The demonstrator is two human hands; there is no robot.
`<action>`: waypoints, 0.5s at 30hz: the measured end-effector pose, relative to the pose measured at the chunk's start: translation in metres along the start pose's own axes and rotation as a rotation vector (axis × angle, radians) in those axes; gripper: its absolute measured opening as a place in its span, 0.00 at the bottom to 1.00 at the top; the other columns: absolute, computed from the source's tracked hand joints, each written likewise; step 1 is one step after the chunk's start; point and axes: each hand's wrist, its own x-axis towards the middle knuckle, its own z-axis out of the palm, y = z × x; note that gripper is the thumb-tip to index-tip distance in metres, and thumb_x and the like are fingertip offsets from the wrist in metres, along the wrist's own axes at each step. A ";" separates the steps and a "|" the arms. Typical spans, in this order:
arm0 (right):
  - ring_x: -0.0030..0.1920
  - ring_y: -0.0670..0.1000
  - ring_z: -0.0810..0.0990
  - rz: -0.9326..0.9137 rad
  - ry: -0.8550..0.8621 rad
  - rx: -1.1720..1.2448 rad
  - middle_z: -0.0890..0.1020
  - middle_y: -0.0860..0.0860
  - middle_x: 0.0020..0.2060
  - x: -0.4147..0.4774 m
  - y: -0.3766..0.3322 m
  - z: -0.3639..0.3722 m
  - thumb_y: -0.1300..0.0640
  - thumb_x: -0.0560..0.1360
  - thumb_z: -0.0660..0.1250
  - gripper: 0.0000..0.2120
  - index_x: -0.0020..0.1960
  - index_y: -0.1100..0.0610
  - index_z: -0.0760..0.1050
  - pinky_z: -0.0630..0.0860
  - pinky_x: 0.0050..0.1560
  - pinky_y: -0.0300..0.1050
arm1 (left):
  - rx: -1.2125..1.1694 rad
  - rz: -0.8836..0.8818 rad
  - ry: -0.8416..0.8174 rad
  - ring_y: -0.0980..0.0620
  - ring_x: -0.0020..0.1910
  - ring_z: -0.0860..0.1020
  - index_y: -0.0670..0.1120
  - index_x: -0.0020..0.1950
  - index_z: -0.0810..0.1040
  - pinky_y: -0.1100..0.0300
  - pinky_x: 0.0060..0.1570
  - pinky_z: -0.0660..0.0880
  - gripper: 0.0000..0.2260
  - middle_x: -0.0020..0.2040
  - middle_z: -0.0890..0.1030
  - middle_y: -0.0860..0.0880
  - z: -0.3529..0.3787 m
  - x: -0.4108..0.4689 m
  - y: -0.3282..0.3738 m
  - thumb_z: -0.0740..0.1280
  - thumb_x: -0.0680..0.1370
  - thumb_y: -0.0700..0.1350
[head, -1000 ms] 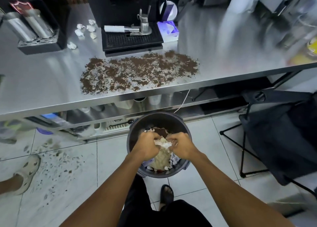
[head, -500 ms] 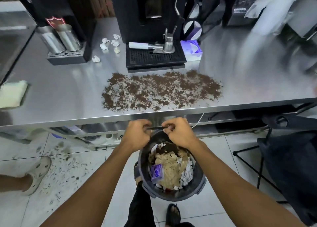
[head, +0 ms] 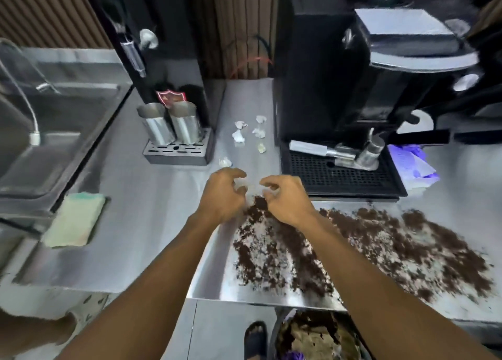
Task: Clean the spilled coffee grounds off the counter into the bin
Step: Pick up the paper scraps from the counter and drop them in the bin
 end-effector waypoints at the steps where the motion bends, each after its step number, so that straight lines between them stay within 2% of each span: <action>1: 0.60 0.52 0.78 0.007 -0.017 -0.015 0.81 0.52 0.60 0.014 -0.004 0.004 0.60 0.76 0.66 0.14 0.61 0.56 0.80 0.72 0.66 0.44 | 0.016 -0.012 -0.005 0.52 0.50 0.78 0.47 0.55 0.82 0.63 0.53 0.72 0.12 0.56 0.82 0.50 -0.001 0.013 -0.010 0.70 0.72 0.43; 3: 0.65 0.53 0.75 0.012 -0.033 -0.051 0.78 0.52 0.64 0.042 -0.008 0.013 0.59 0.77 0.66 0.15 0.63 0.55 0.78 0.68 0.67 0.41 | 0.072 0.010 -0.004 0.48 0.56 0.77 0.47 0.52 0.82 0.59 0.58 0.73 0.10 0.56 0.82 0.48 -0.001 0.034 -0.026 0.70 0.71 0.41; 5: 0.68 0.54 0.71 0.007 -0.035 -0.107 0.75 0.53 0.66 0.070 -0.009 0.019 0.60 0.77 0.65 0.17 0.66 0.55 0.76 0.64 0.69 0.42 | 0.104 0.046 0.011 0.45 0.59 0.75 0.46 0.52 0.81 0.60 0.59 0.70 0.11 0.56 0.81 0.46 0.001 0.052 -0.038 0.69 0.71 0.38; 7: 0.70 0.55 0.69 0.003 -0.032 -0.168 0.73 0.55 0.68 0.095 -0.009 0.024 0.61 0.77 0.65 0.20 0.69 0.57 0.73 0.63 0.70 0.43 | 0.116 0.026 0.015 0.44 0.64 0.71 0.46 0.58 0.80 0.59 0.62 0.69 0.15 0.62 0.78 0.45 0.006 0.066 -0.048 0.68 0.73 0.39; 9: 0.70 0.57 0.68 -0.006 -0.020 -0.230 0.71 0.56 0.69 0.116 -0.007 0.028 0.63 0.77 0.65 0.22 0.70 0.58 0.71 0.66 0.69 0.45 | 0.144 0.012 0.018 0.43 0.66 0.69 0.46 0.62 0.79 0.53 0.64 0.71 0.17 0.65 0.76 0.43 0.011 0.078 -0.057 0.67 0.73 0.40; 10: 0.70 0.58 0.67 -0.004 -0.021 -0.257 0.69 0.57 0.71 0.125 -0.004 0.030 0.63 0.77 0.65 0.22 0.71 0.58 0.70 0.67 0.68 0.47 | 0.153 0.028 0.021 0.42 0.64 0.72 0.46 0.60 0.80 0.54 0.61 0.73 0.16 0.62 0.77 0.43 0.013 0.083 -0.061 0.67 0.73 0.39; 12: 0.71 0.59 0.66 0.017 -0.050 -0.306 0.67 0.58 0.72 0.138 0.002 0.035 0.65 0.77 0.64 0.21 0.70 0.59 0.70 0.71 0.66 0.53 | 0.158 0.058 0.000 0.45 0.49 0.76 0.47 0.43 0.80 0.60 0.44 0.72 0.08 0.46 0.80 0.44 0.016 0.089 -0.066 0.65 0.70 0.35; 13: 0.68 0.60 0.69 0.029 -0.064 -0.326 0.70 0.58 0.68 0.143 0.004 0.037 0.67 0.75 0.64 0.18 0.65 0.60 0.74 0.75 0.62 0.53 | 0.166 0.059 -0.019 0.46 0.42 0.75 0.47 0.35 0.74 0.60 0.37 0.68 0.09 0.38 0.78 0.45 0.017 0.090 -0.067 0.63 0.68 0.33; 14: 0.62 0.60 0.73 0.046 -0.072 -0.342 0.74 0.58 0.60 0.146 0.007 0.039 0.70 0.73 0.63 0.12 0.55 0.61 0.77 0.77 0.53 0.51 | 0.174 0.065 -0.036 0.46 0.37 0.74 0.46 0.31 0.69 0.58 0.33 0.66 0.09 0.33 0.75 0.45 0.018 0.092 -0.068 0.62 0.66 0.32; 15: 0.53 0.60 0.77 0.080 -0.074 -0.352 0.76 0.58 0.51 0.147 0.008 0.039 0.73 0.70 0.62 0.10 0.43 0.60 0.76 0.76 0.43 0.49 | 0.170 0.061 -0.047 0.46 0.34 0.72 0.44 0.30 0.66 0.57 0.31 0.67 0.08 0.31 0.73 0.45 0.016 0.091 -0.067 0.60 0.65 0.32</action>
